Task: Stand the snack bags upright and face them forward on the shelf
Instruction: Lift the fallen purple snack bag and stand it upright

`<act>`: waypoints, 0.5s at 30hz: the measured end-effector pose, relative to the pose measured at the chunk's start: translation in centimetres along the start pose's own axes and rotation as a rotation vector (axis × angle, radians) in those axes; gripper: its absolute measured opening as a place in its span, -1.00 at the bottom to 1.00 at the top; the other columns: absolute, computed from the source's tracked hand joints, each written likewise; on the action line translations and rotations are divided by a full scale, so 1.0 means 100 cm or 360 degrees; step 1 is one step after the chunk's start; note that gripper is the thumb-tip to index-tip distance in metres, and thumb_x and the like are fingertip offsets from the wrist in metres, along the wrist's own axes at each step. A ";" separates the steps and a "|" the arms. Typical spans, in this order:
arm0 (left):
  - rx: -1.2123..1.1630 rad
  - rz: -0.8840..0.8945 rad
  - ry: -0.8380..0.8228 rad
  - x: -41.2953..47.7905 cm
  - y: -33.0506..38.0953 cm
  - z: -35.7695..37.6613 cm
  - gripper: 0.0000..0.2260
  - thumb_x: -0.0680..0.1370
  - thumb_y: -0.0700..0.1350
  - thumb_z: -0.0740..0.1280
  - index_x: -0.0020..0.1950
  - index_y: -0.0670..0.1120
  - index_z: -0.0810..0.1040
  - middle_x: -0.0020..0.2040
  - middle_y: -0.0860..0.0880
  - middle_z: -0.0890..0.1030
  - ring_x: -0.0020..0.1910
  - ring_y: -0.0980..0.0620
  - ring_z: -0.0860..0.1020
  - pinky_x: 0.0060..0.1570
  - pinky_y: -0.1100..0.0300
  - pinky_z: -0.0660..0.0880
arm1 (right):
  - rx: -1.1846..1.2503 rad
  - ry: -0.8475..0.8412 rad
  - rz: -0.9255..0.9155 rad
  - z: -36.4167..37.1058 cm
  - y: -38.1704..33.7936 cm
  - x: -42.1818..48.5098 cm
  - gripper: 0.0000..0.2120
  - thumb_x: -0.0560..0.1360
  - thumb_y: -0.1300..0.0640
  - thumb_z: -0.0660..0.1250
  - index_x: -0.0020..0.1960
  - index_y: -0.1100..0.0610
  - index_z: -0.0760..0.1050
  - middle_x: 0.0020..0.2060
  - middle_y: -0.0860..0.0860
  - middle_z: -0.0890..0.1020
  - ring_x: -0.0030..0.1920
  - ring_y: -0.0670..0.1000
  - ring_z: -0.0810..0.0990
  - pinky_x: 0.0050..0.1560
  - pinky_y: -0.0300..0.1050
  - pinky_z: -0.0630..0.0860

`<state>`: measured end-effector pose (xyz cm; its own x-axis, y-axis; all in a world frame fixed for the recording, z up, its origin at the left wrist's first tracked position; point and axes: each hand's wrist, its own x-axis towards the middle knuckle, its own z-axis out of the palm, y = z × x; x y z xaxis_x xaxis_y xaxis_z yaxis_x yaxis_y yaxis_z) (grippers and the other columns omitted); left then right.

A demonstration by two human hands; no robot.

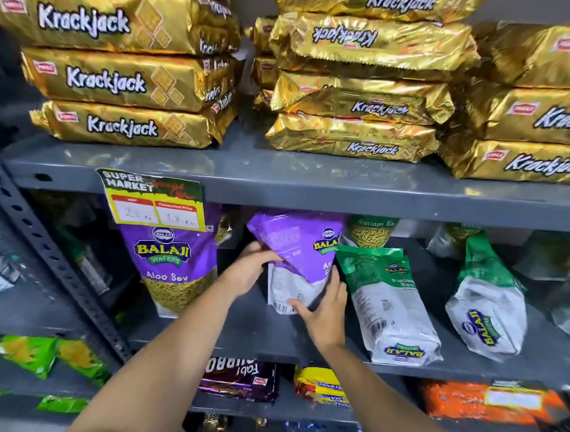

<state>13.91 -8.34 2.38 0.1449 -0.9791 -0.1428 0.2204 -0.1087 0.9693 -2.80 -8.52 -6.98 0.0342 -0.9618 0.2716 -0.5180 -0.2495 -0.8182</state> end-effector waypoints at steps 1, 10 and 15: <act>0.0036 0.0004 -0.0029 -0.001 0.006 -0.002 -0.77 0.36 -0.36 0.37 -0.15 -0.04 0.64 -0.26 0.08 0.71 -0.16 0.10 0.63 0.04 0.13 0.43 | -0.0028 0.0025 0.0044 0.002 0.001 0.001 0.08 0.16 -0.15 0.57 0.49 0.10 0.09 0.13 0.12 0.39 0.23 0.14 0.34 0.31 0.01 0.30; 0.0101 0.0407 0.0281 0.003 0.039 0.003 -0.90 0.45 -0.19 0.46 -0.23 0.00 0.70 -0.28 0.16 0.71 -0.18 0.20 0.64 0.03 0.23 0.49 | 0.0359 -0.0153 0.0151 0.010 0.008 0.012 -0.08 0.00 -0.15 0.62 0.23 -0.28 0.20 0.14 -0.25 0.49 0.17 -0.20 0.47 0.12 -0.42 0.39; 0.0068 0.0602 0.0509 0.009 0.040 0.016 -0.87 0.44 -0.26 0.46 -0.15 -0.03 0.65 -0.14 0.07 0.69 -0.24 0.32 0.63 -0.12 0.48 0.51 | 0.0355 -0.0155 0.0188 0.013 0.008 0.008 -0.09 0.01 -0.19 0.61 0.25 -0.10 0.27 0.17 -0.09 0.53 0.20 -0.06 0.50 0.17 -0.12 0.46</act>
<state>13.39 -9.89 6.43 0.4973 -0.8502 0.1728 0.0564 0.2304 0.9715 -2.06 -9.65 -8.07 0.0722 -0.9893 0.1265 -0.3225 -0.1432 -0.9357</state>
